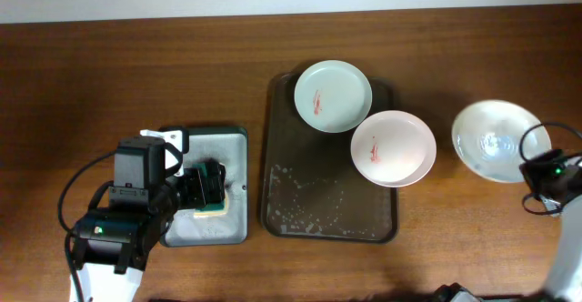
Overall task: Clean dirty plates on tray and stack at the side
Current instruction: 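Carry the cleaned plate right and set it on the table with the right gripper, then drag the pink plate toward the tray center with the right gripper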
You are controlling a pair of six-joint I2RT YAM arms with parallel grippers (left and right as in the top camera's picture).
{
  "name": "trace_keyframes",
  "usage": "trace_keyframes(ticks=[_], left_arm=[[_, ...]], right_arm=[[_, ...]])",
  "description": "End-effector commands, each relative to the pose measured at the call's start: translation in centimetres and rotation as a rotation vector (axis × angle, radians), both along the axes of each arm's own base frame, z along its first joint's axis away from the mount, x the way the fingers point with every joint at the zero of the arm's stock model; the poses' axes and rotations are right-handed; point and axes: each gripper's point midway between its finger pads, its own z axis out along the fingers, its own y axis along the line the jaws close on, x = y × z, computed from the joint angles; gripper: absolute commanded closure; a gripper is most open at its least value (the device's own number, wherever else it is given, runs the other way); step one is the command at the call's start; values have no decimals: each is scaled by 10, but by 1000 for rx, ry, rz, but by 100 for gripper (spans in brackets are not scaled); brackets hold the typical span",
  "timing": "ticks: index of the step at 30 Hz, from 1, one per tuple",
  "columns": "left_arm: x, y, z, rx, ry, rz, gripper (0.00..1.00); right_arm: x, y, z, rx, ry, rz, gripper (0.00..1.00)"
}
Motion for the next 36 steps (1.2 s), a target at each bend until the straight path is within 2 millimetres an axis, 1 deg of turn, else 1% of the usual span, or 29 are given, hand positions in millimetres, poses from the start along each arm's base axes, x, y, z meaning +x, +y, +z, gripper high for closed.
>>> trace_keyframes(ticks=[1, 3, 5, 6, 7, 8, 9, 10, 11, 13, 14, 15, 16, 18, 19, 21, 22, 23, 24, 25, 26, 28, 29, 30, 31, 34, 35, 36], left_arm=[[2, -1, 8, -6, -22, -10, 0], [2, -1, 8, -6, -22, -10, 1], [2, -1, 8, -6, -22, -10, 0], [2, -1, 8, -6, -22, -10, 1], [2, -1, 8, -6, -22, -10, 0], [2, -1, 8, -6, -22, -10, 1], [2, -1, 8, -6, -22, -10, 1], [2, -1, 8, -6, -22, -10, 1], [2, -1, 8, -6, -22, -10, 0], [2, -1, 8, -6, -22, -10, 1], [2, -1, 8, -6, -22, -10, 1], [2, -1, 8, -6, -22, -10, 1], [2, -1, 8, -6, -22, -10, 1], [2, -1, 8, -6, -22, -10, 0], [2, -1, 8, -6, -22, -10, 0], [2, -1, 8, -6, -22, -10, 1], [2, -1, 8, -6, -22, -10, 1], [2, -1, 8, -6, -22, -10, 1], [2, -1, 8, -6, -22, -10, 1], [2, -1, 8, -6, -22, -10, 0], [2, -1, 8, -6, -22, -10, 1], [2, -1, 8, -6, -22, -10, 1], [2, -1, 8, -6, -22, -10, 1], [2, -1, 8, -6, -22, -10, 1], [2, -1, 8, -6, -22, -10, 1], [2, -1, 8, -6, -22, -10, 1], [2, -1, 8, -6, -22, -10, 0], [2, -1, 8, -6, -22, -10, 0]], right_arm=[[-1, -22, -30, 55, 59, -44, 96], [-5, -34, -54, 74, 115, -74, 96], [-6, -35, -73, 113, 152, -77, 96], [-7, -34, -78, 124, 164, -75, 96], [-7, -33, -82, 133, 174, -72, 66], [-7, -33, -83, 134, 176, -72, 48], [-4, -32, -79, 139, 155, -66, 35], [4, -27, -71, 158, 107, -48, 32], [14, -20, -59, 177, 42, -16, 32], [42, 0, -18, 168, -119, 151, 31], [54, 22, 9, 151, -201, 259, 31], [58, 35, 23, 133, -237, 316, 31], [59, 61, 44, 87, -268, 423, 31], [54, 99, 63, -10, -255, 581, 32], [49, 110, 64, -58, -209, 614, 32], [41, 122, 58, -131, -111, 650, 32], [39, 128, 51, -165, -58, 677, 33], [40, 136, 43, -185, -19, 711, 34], [42, 143, 33, -199, 14, 741, 38], [48, 150, 19, -204, 49, 774, 42], [52, 153, 10, -202, 68, 789, 43], [63, 150, -11, -203, 118, 796, 44], [74, 148, -27, -194, 139, 797, 44], [80, 147, -37, -187, 150, 796, 48], [86, 146, -51, -175, 170, 798, 52], [90, 146, -85, -133, 232, 808, 55], [90, 146, -89, -127, 242, 808, 55], [89, 146, -98, -115, 261, 810, 61]])
